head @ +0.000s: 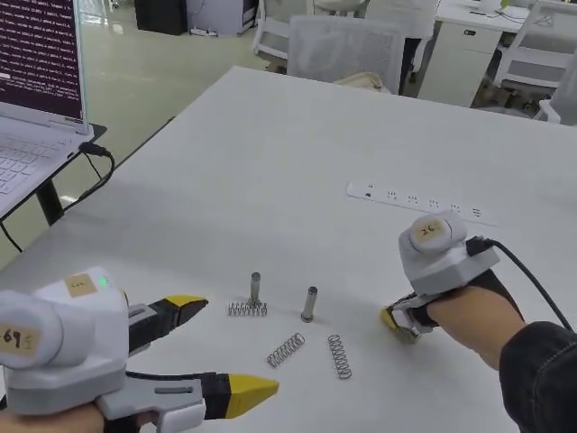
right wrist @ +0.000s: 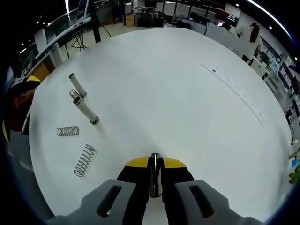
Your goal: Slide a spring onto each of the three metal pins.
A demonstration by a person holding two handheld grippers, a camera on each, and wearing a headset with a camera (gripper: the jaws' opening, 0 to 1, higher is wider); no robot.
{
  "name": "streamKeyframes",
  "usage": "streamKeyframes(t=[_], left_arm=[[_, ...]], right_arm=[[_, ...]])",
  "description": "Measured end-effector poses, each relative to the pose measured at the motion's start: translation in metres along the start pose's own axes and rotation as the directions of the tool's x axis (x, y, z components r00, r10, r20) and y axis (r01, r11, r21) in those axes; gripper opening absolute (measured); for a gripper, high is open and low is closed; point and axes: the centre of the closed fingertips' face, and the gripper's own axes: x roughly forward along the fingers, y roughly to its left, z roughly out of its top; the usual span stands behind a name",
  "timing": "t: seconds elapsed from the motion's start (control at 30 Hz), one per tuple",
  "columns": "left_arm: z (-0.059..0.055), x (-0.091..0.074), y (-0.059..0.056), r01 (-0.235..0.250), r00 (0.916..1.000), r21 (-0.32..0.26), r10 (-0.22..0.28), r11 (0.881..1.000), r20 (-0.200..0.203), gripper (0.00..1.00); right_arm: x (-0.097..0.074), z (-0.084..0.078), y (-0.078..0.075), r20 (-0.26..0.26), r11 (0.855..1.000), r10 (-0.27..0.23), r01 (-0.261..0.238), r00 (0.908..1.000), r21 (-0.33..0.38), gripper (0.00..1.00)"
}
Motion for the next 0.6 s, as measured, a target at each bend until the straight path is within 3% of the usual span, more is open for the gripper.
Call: streamKeyframes(t=[0.6], left_arm=[[0.002,0.000,-0.004,0.007,1.0000,0.012,-0.007,1.000,0.003,0.77]], right_arm=[[-0.023,0.021,0.007,0.090,0.999,0.022,-0.026,0.9957,0.036,0.06]])
